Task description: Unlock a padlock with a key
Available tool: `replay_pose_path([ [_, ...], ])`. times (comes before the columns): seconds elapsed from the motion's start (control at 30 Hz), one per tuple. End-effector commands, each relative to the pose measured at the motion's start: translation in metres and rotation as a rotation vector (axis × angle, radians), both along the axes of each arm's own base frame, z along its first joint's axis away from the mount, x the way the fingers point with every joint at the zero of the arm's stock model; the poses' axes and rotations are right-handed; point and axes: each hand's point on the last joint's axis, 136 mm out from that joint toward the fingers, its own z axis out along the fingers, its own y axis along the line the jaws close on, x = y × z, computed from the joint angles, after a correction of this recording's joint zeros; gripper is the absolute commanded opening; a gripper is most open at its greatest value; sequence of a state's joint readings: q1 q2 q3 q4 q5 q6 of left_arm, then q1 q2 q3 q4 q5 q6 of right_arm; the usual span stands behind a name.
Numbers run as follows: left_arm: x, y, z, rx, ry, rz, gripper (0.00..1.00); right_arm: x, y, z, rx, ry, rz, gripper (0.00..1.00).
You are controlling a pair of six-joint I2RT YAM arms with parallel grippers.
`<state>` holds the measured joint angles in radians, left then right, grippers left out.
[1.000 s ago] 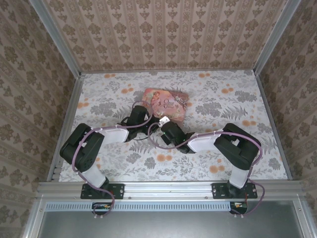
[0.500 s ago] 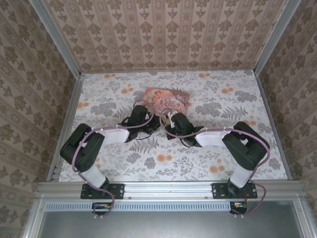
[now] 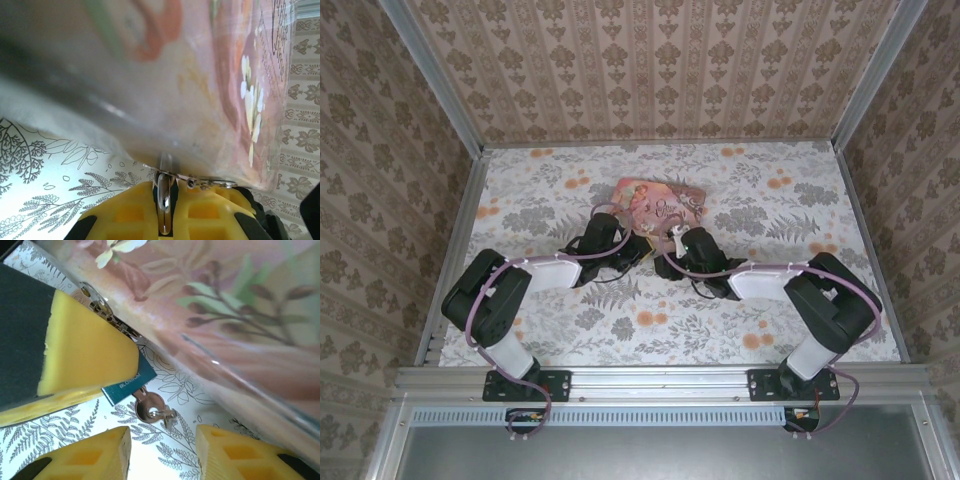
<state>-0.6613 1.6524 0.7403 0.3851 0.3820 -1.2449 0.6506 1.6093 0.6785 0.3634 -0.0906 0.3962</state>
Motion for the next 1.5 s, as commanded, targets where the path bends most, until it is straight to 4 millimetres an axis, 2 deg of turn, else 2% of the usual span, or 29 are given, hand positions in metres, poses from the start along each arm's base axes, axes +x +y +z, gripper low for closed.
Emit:
replay_pose_path([
  [0.0, -0.007, -0.008, 0.001, -0.023, 0.027, -0.044, 0.0, 0.001, -0.011, 0.013, 0.002, -0.04, -0.024, 0.43],
  [0.17, -0.006, -0.008, 0.001, -0.023, 0.027, -0.042, 0.0, -0.003, -0.014, 0.013, -0.057, -0.051, 0.01, 0.41],
  [0.4, -0.007, -0.008, 0.002, -0.022, 0.029, -0.043, 0.0, -0.012, -0.005, 0.011, -0.201, -0.113, 0.089, 0.38],
  [0.6, -0.006, -0.008, 0.002, -0.021, 0.027, -0.043, 0.0, -0.01, -0.001, 0.004, -0.341, -0.176, 0.108, 0.42],
  [0.7, -0.007, -0.008, 0.002, -0.021, 0.027, -0.044, 0.0, -0.006, 0.002, 0.003, -0.376, -0.193, 0.11, 0.46],
  [0.83, -0.006, -0.008, 0.002, -0.021, 0.027, -0.045, 0.0, -0.003, 0.008, 0.003, -0.391, -0.206, 0.119, 0.47],
  [1.2, -0.006, -0.009, 0.003, -0.021, 0.027, -0.046, 0.0, 0.009, 0.014, -0.005, -0.444, -0.208, 0.116, 0.39],
  [1.47, -0.007, -0.01, 0.004, -0.022, 0.024, -0.048, 0.0, 0.02, 0.009, -0.007, -0.468, -0.224, 0.05, 0.27],
])
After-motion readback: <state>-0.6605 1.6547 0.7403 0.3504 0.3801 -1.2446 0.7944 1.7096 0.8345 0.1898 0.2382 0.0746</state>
